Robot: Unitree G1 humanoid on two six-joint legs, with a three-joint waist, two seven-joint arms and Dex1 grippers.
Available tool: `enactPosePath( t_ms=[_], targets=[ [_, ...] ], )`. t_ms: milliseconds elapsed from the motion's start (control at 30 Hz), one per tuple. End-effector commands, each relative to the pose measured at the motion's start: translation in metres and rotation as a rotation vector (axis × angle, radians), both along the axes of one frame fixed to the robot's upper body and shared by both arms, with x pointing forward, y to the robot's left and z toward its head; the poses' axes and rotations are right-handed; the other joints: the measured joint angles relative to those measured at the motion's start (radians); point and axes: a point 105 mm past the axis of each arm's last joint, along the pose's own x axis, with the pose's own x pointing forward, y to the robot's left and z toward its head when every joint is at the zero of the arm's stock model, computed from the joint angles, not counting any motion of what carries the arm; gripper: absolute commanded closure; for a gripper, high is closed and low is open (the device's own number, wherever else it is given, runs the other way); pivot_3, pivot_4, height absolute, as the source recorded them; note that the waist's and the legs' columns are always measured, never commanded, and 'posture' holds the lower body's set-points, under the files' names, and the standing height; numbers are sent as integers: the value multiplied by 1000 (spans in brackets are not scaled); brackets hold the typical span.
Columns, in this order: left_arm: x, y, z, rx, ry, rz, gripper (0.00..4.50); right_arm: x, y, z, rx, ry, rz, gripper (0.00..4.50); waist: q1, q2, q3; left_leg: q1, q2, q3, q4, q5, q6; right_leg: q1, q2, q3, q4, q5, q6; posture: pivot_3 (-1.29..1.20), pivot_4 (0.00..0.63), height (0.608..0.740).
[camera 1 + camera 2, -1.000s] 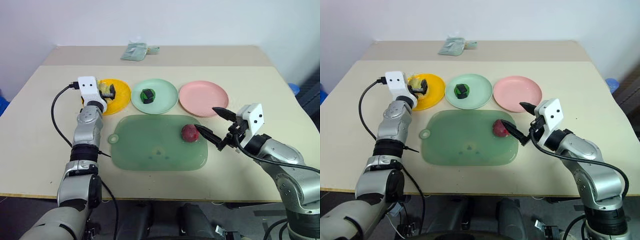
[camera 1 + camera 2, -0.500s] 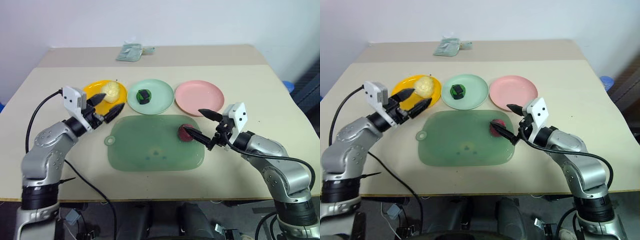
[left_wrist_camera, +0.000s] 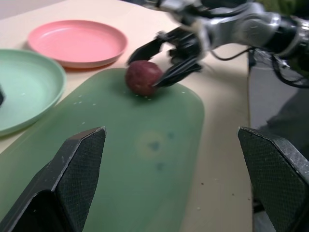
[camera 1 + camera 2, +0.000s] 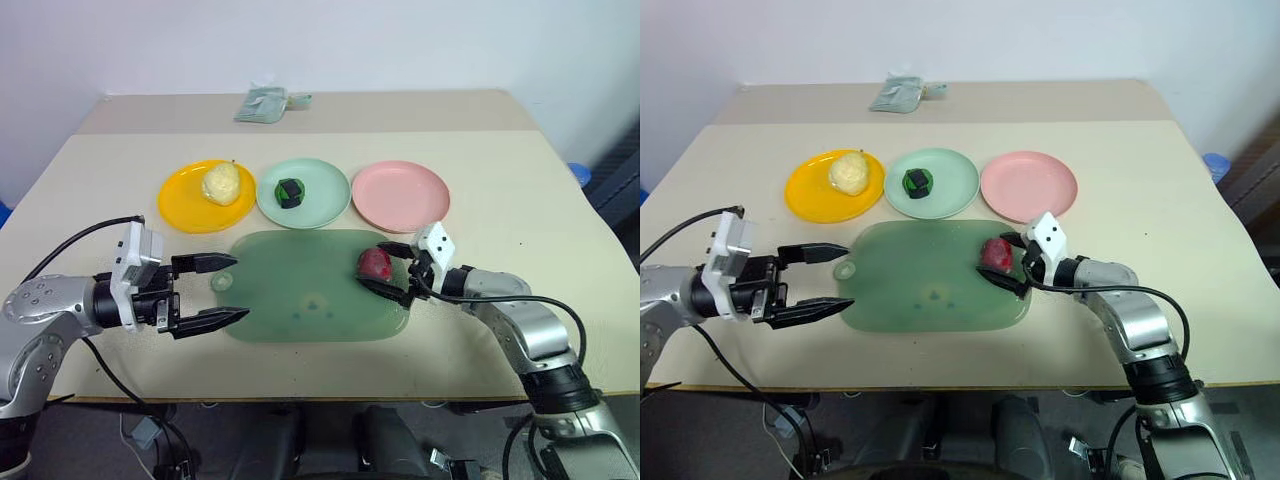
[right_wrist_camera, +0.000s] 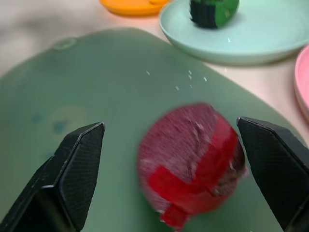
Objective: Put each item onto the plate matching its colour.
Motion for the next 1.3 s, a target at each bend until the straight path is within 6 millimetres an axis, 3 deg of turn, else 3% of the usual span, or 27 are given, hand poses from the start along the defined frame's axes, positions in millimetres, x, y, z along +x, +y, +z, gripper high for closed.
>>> enactPosePath(
  t_ms=[33, 100, 167, 233, 400, 567, 767, 967, 1000, 1067, 1100, 1300],
  targets=[
    [-3, -3, 6, 16, -54, -15, 15, 7, 1, 1, -4, -36, 0, 252, 2, 0, 0, 0, 0, 0, 0, 0, 0, 0, 0, 0, 0, 0, 0, 0, 150, 740],
    [-4, -3, 5, 17, -56, -14, 0, 8, 2, 2, 8, -41, -6, 841, 1, 0, 0, 0, 0, 0, -1, 0, 0, 0, 0, 0, 0, 0, 0, 0, 150, 740],
    [-5, -3, 4, 13, -57, -5, 0, 8, 3, 4, 25, -52, -9, 1829, 0, 0, 0, 0, 0, 0, -1, 0, 0, 0, 0, 0, 0, 0, 0, 0, 150, 740],
    [-4, -3, 3, 9, -61, 8, 0, 7, 3, 9, 44, -67, -17, 2201, 0, 0, 0, 0, 0, 0, -1, 0, 0, 0, 0, 0, 0, 0, 0, 0, 150, 740],
    [1, -7, 2, -26, -73, 58, 0, 13, 3, 32, 114, -118, -42, 2201, 2, 0, 0, 0, 0, 0, -1, 0, 0, 0, 0, 0, 0, 0, 0, 0, 150, 740],
    [15, -27, 4, -95, -96, 136, 0, 68, -21, 66, 132, -214, -271, 2201, -1, 1, 0, 1, 0, 0, -1, 0, 0, 0, 0, 0, 0, 0, 0, 0, 150, 740],
    [37, -51, 7, -122, -153, 236, 0, 123, -35, 71, 70, -252, -458, 2201, -1, 0, 0, 1, 0, 1, -1, 0, -1, 0, 0, 0, 0, 0, 0, 0, 150, 740],
    [60, -67, 12, -149, -201, 317, 0, 145, -29, 65, 32, -216, -537, 2201, -8, 0, 0, 1, 0, 2, -1, 1, -1, 0, 1, 1, 1, 0, 0, 0, 150, 740],
    [61, -69, 11, -147, -203, 320, 0, 147, -27, 65, 23, -215, -547, 1154, -9, 0, 0, 1, 0, 2, -1, 1, -1, 0, 1, 1, 1, 0, 0, 0, 150, 740],
    [64, -70, 8, -150, -197, 353, 0, 149, -26, 68, 7, -226, -561, 261, -9, 0, 0, 1, 0, 2, -1, 1, -1, 0, 1, 1, 1, 0, 0, 0, 150, 740],
    [65, -68, 6, -143, -197, 375, 0, 149, -26, 70, 7, -232, -562, 36, -10, 0, 0, 1, 0, 2, -1, 1, -1, 0, 1, 1, 1, 0, 0, 0, 150, 740],
    [79, -31, -4, -121, -273, 607, 0, 137, -43, 78, 36, -298, -460, 36, -7, 0, 0, 1, 0, 2, -1, 1, -1, -1, 1, 1, 1, 0, 0, 0, 150, 740]
  ],
)
